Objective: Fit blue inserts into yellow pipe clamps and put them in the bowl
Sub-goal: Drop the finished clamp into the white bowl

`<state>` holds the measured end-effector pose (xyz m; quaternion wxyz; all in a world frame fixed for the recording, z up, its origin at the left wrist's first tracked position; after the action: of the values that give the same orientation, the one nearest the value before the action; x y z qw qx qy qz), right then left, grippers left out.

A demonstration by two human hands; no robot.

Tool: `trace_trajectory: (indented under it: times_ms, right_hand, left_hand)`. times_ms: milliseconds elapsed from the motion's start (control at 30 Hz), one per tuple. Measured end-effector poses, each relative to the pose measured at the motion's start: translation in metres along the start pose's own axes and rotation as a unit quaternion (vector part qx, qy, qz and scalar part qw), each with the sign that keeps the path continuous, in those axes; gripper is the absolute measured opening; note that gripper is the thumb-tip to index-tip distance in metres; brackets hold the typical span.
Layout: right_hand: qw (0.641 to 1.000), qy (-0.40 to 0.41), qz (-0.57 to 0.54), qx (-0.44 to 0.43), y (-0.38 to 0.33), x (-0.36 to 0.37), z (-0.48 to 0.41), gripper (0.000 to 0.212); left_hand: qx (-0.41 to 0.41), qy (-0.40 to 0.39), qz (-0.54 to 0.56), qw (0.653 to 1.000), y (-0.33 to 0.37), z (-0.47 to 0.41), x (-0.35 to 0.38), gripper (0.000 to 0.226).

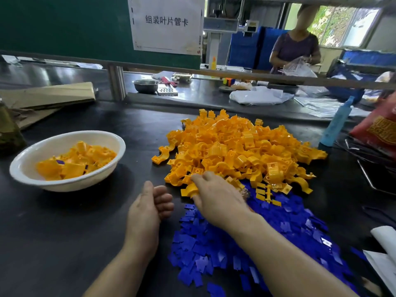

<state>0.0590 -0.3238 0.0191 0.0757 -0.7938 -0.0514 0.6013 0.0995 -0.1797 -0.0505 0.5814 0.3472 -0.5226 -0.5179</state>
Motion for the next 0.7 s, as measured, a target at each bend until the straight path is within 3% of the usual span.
trace_trajectory:
  times_ms: [100,233,267,367,467,567,700]
  right_hand:
    - [0.997,-0.049,0.064,0.001,0.001,0.027,-0.009,0.054]
    - [0.996,-0.013,0.092,-0.012,0.003,0.026,-0.006,0.041]
    - [0.996,-0.007,0.087,-0.020,0.002,0.024,-0.004,0.039]
    - [0.997,-0.005,0.058,-0.043,0.001,0.020,0.002,0.038]
    - [0.998,-0.014,0.016,-0.061,0.000,0.018,0.009,0.038]
    - [0.997,-0.018,-0.049,-0.050,0.003,0.018,0.017,0.045]
    - [0.998,-0.023,-0.056,-0.025,0.005,0.018,0.028,0.048]
  left_hand:
    - [0.080,-0.039,-0.090,0.992,0.003,0.010,0.009,0.051]
    - [0.158,-0.042,-0.279,0.946,0.010,0.012,0.015,0.024]
    - [0.173,-0.036,-0.318,0.932,0.012,0.013,0.017,0.029]
    - [0.222,-0.037,-0.365,0.904,0.019,0.017,0.024,0.044]
    - [0.238,-0.087,-0.397,0.882,0.018,0.024,0.036,0.047]
    - [0.282,-0.125,-0.451,0.837,0.016,0.034,0.049,0.045]
    - [0.291,-0.077,-0.472,0.829,0.018,0.032,0.047,0.044]
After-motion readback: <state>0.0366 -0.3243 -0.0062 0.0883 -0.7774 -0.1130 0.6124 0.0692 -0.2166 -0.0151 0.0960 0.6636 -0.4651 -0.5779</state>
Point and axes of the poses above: each hand's wrist, its own z-axis away from the middle knuckle, its own x-axis out of the palm, y = z × x, the point moved 9 cm from there along -z, towards the middle knuckle, and after that the axes turned 3 degrees about -z, right-handed, at the moved point
